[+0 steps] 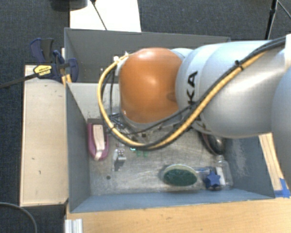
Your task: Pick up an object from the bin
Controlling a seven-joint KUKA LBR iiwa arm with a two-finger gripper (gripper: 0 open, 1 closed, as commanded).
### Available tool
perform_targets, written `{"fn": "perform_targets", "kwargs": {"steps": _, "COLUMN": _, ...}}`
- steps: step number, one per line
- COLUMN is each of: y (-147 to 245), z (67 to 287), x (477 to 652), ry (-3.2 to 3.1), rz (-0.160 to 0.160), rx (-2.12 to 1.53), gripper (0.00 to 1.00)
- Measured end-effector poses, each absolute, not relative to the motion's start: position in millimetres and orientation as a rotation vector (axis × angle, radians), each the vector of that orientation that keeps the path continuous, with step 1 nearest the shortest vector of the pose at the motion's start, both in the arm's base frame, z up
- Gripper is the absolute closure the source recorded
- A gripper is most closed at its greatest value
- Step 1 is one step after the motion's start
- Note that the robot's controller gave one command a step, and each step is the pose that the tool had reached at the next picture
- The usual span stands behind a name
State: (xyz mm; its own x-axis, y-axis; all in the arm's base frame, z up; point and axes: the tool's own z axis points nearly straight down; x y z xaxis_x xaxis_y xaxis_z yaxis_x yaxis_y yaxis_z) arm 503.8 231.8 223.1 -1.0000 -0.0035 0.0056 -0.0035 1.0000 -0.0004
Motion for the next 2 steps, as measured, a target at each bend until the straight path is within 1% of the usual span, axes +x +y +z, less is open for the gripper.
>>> {"fn": "perform_targets", "kwargs": {"steps": 1, "y": 250.1, "z": 90.8, "x": 567.9, "ry": -3.156, "rz": -0.011, "rx": -0.071, "gripper": 0.00}}
{"fn": "perform_targets", "kwargs": {"steps": 2, "y": 255.2, "z": 101.8, "x": 585.0, "ry": -3.138, "rz": -0.001, "rx": 0.225, "gripper": 0.00}}
